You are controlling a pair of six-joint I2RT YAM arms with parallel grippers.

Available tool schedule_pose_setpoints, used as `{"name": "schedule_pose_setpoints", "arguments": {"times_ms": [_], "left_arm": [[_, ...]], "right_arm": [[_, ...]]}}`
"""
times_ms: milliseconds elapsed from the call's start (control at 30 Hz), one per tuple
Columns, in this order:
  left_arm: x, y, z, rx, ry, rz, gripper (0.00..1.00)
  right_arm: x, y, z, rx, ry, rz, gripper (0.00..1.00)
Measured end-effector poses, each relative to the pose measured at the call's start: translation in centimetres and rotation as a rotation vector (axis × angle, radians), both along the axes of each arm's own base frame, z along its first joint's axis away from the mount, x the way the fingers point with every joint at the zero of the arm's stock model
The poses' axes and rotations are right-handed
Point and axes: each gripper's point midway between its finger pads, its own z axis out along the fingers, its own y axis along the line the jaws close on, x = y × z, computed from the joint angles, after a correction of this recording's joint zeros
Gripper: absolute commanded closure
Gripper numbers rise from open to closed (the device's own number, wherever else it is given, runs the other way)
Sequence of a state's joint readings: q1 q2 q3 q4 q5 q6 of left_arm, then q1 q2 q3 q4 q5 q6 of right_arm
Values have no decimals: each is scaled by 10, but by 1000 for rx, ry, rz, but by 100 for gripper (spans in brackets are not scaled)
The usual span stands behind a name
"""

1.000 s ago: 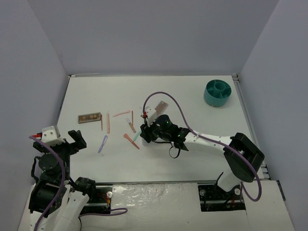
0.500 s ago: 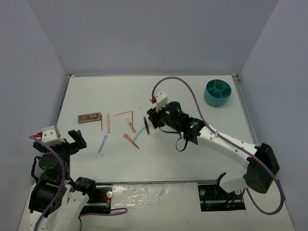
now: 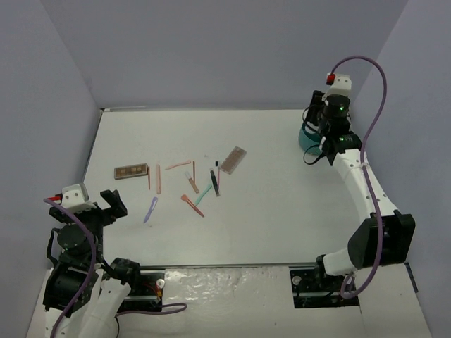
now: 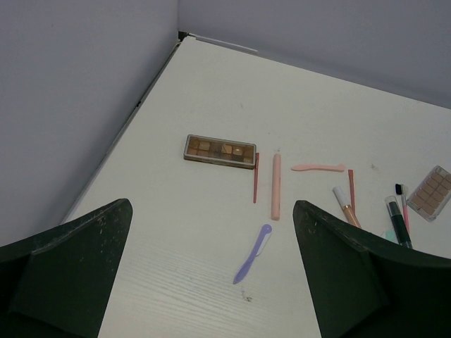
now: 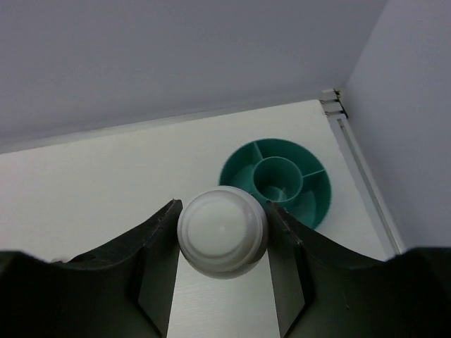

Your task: Organize the makeup

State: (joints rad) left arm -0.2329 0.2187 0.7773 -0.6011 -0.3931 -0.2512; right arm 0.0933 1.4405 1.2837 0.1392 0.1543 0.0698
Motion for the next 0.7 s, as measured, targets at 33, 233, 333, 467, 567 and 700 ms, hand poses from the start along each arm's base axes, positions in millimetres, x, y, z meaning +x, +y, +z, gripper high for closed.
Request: {"name": "schedule_pose_setpoints", "arguments": {"times_ms": [33, 233, 333, 467, 567, 700], "left_arm": [[0, 0, -1, 0, 1, 0, 3], [0, -3, -1, -2, -1, -16, 3], [0, -4, -1, -4, -3, -26, 3], [0, -5, -1, -5, -6, -32, 3], [0, -5, -1, -5, -6, -32, 3], [0, -5, -1, -5, -6, -33, 3]], "right_arm": [[7, -13, -3, 10, 6, -28, 100], [35, -71, -29, 38, 63, -154, 100], [46, -75, -34, 46, 68, -155, 100], [58, -75, -38, 49, 69, -149, 100], [65, -78, -42, 49, 62, -151, 100], [71, -79, -49, 49, 67, -150, 100]]}}
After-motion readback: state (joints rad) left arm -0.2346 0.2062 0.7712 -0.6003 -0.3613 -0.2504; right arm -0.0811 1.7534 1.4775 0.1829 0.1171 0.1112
